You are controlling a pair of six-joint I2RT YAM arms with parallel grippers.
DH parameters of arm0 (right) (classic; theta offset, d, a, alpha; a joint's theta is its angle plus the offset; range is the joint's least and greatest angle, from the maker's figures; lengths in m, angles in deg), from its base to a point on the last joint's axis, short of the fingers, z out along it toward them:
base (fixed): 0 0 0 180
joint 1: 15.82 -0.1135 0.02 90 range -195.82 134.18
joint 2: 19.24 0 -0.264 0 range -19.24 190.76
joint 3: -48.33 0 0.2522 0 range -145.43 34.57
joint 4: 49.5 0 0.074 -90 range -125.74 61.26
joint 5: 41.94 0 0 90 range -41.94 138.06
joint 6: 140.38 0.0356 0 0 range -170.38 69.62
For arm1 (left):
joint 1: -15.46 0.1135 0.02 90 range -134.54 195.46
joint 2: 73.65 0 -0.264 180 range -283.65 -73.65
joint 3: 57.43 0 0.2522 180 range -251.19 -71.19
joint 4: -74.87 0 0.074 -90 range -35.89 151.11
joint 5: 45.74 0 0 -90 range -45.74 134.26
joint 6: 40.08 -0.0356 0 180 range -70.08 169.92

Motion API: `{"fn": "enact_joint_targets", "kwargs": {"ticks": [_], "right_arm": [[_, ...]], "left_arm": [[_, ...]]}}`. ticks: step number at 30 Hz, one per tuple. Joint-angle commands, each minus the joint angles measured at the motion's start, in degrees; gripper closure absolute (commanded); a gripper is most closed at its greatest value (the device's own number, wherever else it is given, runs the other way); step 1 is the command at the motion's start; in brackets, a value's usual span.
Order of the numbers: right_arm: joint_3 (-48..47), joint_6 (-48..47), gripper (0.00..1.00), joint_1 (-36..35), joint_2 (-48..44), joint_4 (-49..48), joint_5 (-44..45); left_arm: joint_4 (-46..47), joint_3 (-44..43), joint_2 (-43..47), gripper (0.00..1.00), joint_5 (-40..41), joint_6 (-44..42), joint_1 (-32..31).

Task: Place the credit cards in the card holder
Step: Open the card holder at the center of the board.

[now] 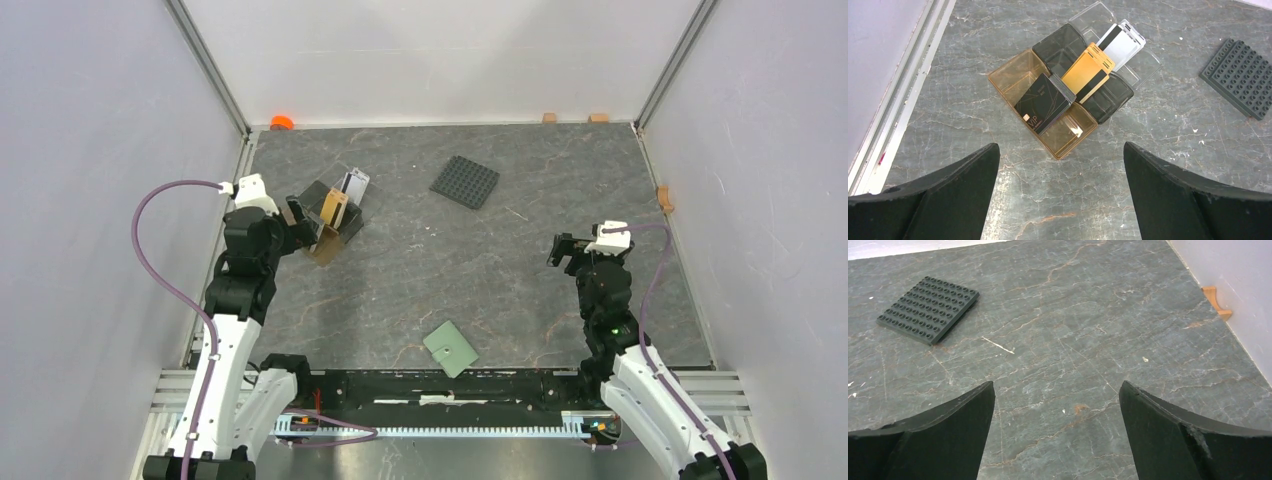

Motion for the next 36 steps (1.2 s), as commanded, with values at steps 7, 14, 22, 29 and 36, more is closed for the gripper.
{"fn": "enact_joint_targets", "kwargs": {"ticks": [7, 14, 22, 29, 36], "right_arm": [[-4.8, -1.5, 0.02, 0.0, 3.6, 1.9, -17.4], [-8.2, 2.7, 0.01, -0.5, 11.6, 6.7, -41.5], [-9.3, 8.5, 0.11, -8.5, 22.4, 7.9, -58.3], [-7.0, 8.2, 0.17, -10.6, 26.0, 9.9, -64.8], [1.5, 18.1, 0.21, -12.3, 21.0, 1.5, -65.7]], "left_arm": [[0.9, -1.2, -0.6, 0.0, -4.6, 0.5, 0.2], [-0.5, -0.2, -3.6, 0.0, -13.8, 7.6, -8.4], [5.3, 11.2, -4.3, 0.0, -8.3, 27.7, -38.0], [19.6, 20.2, -10.8, 0.02, -5.9, 42.7, -54.8], [28.9, 21.6, -20.8, 0.08, -8.4, 48.7, -60.4]]}}
